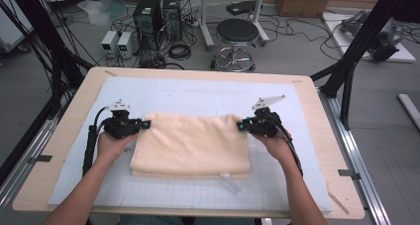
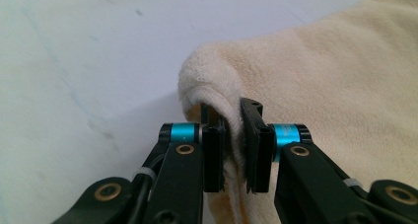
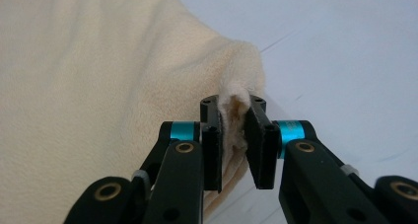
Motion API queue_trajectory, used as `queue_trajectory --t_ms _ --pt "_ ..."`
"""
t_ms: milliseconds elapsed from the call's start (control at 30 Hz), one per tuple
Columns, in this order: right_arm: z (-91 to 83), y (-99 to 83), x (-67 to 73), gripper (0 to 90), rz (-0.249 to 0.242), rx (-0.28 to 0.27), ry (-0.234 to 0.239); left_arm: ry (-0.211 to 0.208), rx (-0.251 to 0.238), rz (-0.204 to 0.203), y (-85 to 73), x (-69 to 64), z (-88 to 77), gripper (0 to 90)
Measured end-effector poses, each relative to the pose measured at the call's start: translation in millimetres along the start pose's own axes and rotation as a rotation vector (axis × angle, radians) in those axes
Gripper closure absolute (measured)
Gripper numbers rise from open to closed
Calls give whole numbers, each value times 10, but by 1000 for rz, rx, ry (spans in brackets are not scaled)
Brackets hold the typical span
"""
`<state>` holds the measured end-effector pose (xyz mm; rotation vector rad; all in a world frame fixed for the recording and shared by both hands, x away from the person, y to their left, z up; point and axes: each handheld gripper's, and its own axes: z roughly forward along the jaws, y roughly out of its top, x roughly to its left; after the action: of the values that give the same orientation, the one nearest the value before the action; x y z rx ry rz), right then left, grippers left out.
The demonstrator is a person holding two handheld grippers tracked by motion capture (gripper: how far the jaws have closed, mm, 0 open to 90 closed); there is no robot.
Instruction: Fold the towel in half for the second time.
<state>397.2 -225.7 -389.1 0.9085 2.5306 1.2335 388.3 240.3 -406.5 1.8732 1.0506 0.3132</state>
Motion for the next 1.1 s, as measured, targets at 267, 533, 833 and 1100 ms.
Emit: queue_trajectory --t_ms 267,533,833,1100 --pt "199 286 -348 778 33 -27 -89 67 -29 -34 315 219 252 800" --pt "287 176 -577 625 114 33 -165 99 80 -32 156 378 384 621" --pt "202 14 -119 594 26 -4 -31 43 30 62 78 111 128 563" --pt "198 -140 205 507 -3 63 67 -28 34 130 -253 -169 -37 544"
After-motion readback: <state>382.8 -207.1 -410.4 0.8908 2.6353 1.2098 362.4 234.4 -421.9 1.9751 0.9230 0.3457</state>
